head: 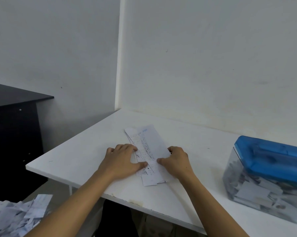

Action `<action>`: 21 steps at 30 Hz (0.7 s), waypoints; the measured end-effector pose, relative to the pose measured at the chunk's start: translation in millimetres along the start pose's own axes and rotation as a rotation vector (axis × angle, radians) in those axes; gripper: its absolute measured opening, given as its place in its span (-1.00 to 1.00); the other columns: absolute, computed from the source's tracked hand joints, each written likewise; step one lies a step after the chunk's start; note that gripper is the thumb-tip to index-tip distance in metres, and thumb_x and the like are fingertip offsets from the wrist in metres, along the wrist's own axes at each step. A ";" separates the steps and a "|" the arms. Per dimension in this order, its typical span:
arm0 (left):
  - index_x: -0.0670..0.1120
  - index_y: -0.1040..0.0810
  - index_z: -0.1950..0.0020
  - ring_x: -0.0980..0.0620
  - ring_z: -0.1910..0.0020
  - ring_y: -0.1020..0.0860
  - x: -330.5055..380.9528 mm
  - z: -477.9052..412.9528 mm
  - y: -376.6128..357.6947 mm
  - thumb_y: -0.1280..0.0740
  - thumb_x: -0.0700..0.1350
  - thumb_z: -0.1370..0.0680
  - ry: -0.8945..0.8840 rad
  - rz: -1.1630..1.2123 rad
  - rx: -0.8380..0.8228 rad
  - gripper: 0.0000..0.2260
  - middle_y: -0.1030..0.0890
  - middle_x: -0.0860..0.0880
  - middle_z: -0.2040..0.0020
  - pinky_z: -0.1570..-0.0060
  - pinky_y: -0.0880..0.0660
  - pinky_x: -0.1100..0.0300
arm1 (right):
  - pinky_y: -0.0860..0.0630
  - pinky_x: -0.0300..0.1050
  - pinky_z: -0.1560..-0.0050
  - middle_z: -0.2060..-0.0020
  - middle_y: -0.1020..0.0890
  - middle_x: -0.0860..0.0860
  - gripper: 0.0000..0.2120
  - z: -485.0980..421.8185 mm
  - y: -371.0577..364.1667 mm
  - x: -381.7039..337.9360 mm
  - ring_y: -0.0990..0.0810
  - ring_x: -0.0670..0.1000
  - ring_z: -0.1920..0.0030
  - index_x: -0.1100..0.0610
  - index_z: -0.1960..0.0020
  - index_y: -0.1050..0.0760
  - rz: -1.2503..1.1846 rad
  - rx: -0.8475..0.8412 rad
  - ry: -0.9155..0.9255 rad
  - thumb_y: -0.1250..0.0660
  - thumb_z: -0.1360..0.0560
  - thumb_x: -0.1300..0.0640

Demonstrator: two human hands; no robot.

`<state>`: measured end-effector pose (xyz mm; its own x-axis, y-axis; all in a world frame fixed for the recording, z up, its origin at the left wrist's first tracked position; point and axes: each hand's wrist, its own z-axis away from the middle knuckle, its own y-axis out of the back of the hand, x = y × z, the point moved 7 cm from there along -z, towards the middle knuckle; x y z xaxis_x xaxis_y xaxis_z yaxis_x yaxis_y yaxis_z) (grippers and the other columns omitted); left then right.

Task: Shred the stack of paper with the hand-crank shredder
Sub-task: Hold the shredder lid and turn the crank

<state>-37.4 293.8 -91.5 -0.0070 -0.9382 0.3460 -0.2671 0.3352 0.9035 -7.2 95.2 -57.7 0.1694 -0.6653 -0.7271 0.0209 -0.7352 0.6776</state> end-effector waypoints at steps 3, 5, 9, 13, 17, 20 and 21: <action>0.18 -0.31 -0.53 0.12 -0.51 -0.23 2.0 1.2 1.2 -0.18 0.48 -0.50 -0.016 -0.027 -0.007 -0.32 -0.30 0.21 -0.52 -0.41 -0.15 0.04 | -0.64 -0.01 0.09 0.09 -0.63 0.00 -0.84 0.7 2.3 2.7 -0.63 0.04 0.09 0.16 0.00 -0.57 0.024 0.012 0.001 -0.44 -0.46 0.13; 0.18 -0.33 -0.51 0.13 -0.49 -0.25 0.8 2.0 1.1 -0.19 0.49 -0.49 -0.017 -0.015 -0.012 -0.33 -0.32 0.22 -0.49 -0.40 -0.16 0.05 | -0.63 -0.03 0.12 0.10 -0.64 -0.01 -0.86 -0.3 4.4 6.5 -0.64 0.05 0.10 0.14 0.02 -0.58 0.012 0.022 -0.010 -0.44 -0.46 0.11; 0.18 -0.37 -0.43 0.13 -0.44 -0.28 2.5 3.7 2.9 -0.24 0.46 -0.48 -0.020 0.011 0.000 -0.39 -0.35 0.21 -0.41 -0.39 -0.18 0.07 | -0.52 -0.17 0.24 0.08 -0.69 0.00 -0.87 -1.7 10.6 13.1 -0.66 0.01 0.10 0.13 -0.01 -0.63 -0.157 0.008 -0.043 -0.46 -0.49 0.12; 0.16 -0.42 -0.34 0.12 -0.41 -0.28 8.0 4.7 5.7 -0.29 0.37 -0.53 -0.061 0.058 0.020 -0.53 -0.34 0.18 -0.34 -0.38 -0.20 0.07 | -0.51 -0.21 0.26 0.05 -0.69 -0.01 -0.86 0.1 17.1 16.8 -0.65 -0.04 0.11 0.11 -0.09 -0.62 -0.286 -0.030 -0.074 -0.42 -0.53 0.14; 0.20 -0.50 -0.26 0.17 -0.34 -0.30 16.4 8.4 9.1 -0.32 0.29 -0.56 -0.134 0.097 0.034 -0.67 -0.37 0.23 -0.23 -0.30 -0.22 0.13 | -0.62 -0.10 0.11 0.04 -0.69 0.04 -0.86 -0.7 11.6 18.5 -0.67 0.03 0.08 0.14 -0.06 -0.62 -0.130 -0.108 -0.072 -0.41 -0.52 0.15; 0.23 -0.54 -0.25 0.20 -0.29 -0.33 18.3 9.6 8.1 -0.33 0.29 -0.56 -0.158 0.118 0.023 -0.69 -0.40 0.26 -0.19 -0.30 -0.25 0.12 | -0.60 -0.10 0.11 0.06 -0.67 0.04 -0.89 1.0 5.8 11.2 -0.66 0.06 0.05 0.14 -0.02 -0.60 -0.031 -0.142 -0.033 -0.40 -0.51 0.15; 0.24 -0.55 -0.26 0.21 -0.27 -0.33 18.7 9.9 7.7 -0.33 0.29 -0.56 -0.164 0.117 0.020 -0.69 -0.41 0.26 -0.18 -0.30 -0.26 0.12 | -0.56 -0.14 0.15 0.06 -0.66 0.04 -0.89 2.2 4.2 8.7 -0.65 0.06 0.04 0.14 -0.02 -0.59 -0.019 -0.150 -0.022 -0.39 -0.51 0.16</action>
<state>-49.2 277.9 -80.6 -0.1959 -0.8949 0.4011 -0.2748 0.4427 0.8535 -7.8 86.0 -61.4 0.1461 -0.6555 -0.7409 0.1708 -0.7210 0.6716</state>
